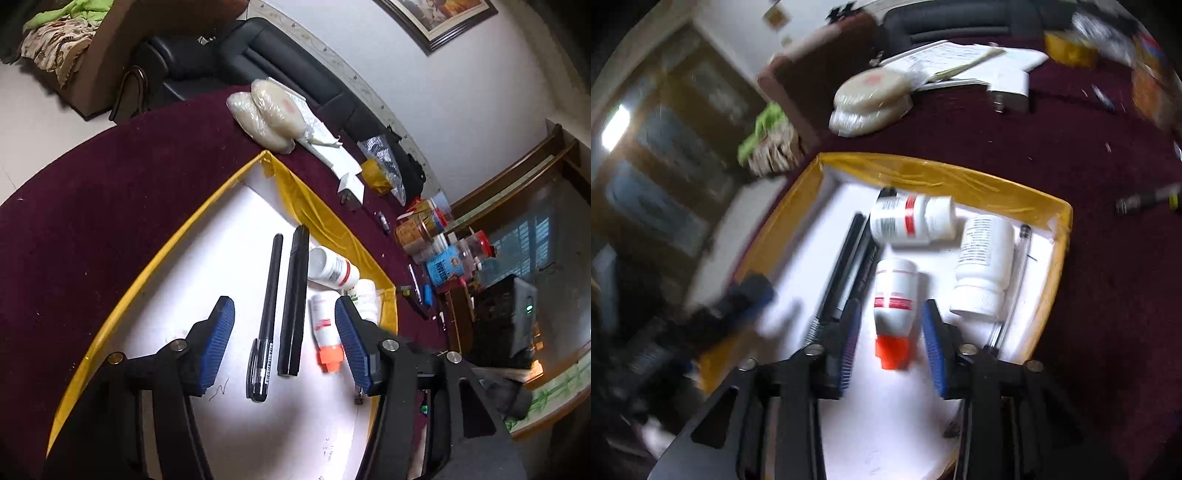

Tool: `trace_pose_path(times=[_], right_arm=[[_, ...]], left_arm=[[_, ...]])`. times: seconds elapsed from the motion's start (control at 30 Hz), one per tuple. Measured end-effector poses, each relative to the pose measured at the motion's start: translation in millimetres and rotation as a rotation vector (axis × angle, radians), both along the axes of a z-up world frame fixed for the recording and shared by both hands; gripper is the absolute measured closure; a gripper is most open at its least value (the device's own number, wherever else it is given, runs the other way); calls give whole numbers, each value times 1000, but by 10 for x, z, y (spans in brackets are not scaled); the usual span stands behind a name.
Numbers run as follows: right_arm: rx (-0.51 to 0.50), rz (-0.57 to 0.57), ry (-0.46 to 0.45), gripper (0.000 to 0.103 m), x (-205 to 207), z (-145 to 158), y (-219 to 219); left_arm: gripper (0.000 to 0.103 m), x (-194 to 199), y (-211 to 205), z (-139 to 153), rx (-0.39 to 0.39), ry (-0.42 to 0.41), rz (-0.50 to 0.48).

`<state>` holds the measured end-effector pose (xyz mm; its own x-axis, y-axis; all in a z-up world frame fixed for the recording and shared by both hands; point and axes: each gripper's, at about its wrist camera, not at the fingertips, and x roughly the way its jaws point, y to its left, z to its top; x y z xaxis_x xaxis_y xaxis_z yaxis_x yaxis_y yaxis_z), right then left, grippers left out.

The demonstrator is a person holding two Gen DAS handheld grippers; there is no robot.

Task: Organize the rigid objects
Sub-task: 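Move both tools back toward the marker pile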

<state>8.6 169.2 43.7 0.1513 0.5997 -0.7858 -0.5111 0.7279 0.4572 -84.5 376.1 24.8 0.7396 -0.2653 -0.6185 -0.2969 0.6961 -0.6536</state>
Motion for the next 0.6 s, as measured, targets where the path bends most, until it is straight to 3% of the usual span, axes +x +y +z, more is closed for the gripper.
trace_pose_path(times=[0.23,0.33,0.43,0.6], right_arm=[[94,-135,-80,63,-81,231,-756],[102,-222,-139,63,-147,298,-1257],[118,-304,-158,63,-183,314,-1708],[145,-434,-180,63,-290,339,-2487]], left_arm=[[41,3,-63,-38,31,40,-19],[38,50,-126,-114,61,110,-36],[37,35,-227,-99,117,117,-44],[37,-46,-372,-104,127,119,-69]])
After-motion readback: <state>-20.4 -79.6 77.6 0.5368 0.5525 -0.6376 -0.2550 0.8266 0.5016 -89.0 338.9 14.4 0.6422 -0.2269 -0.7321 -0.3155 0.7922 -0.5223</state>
